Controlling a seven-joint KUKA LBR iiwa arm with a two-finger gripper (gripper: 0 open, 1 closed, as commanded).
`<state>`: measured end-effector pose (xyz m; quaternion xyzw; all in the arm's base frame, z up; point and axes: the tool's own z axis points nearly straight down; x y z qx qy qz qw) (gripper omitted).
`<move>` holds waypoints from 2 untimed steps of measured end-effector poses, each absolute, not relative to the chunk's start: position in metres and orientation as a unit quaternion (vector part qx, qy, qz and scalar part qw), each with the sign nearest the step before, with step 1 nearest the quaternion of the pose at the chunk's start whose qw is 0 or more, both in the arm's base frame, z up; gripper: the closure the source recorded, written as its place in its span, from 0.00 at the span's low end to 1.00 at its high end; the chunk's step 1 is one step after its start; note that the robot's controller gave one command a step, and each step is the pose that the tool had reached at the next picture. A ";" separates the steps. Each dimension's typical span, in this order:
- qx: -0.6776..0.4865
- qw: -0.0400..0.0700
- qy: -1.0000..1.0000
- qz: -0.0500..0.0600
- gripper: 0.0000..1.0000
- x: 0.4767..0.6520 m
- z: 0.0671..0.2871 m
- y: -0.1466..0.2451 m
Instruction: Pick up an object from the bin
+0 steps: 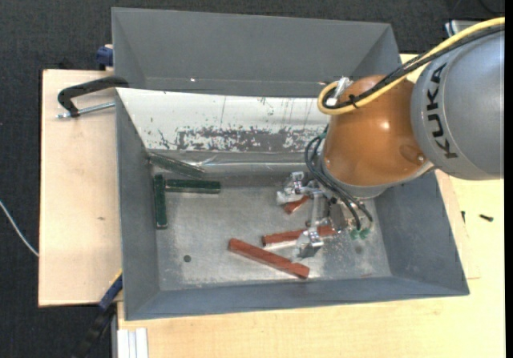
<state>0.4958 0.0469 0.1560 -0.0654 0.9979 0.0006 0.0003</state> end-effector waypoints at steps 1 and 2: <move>-0.044 0.000 0.999 0.001 0.00 0.495 0.133 0.033; -0.110 -0.002 0.994 0.001 0.00 0.491 0.074 0.032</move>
Offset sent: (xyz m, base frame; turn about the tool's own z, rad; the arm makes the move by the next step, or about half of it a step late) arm -0.0055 -0.0173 -0.0860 -0.0904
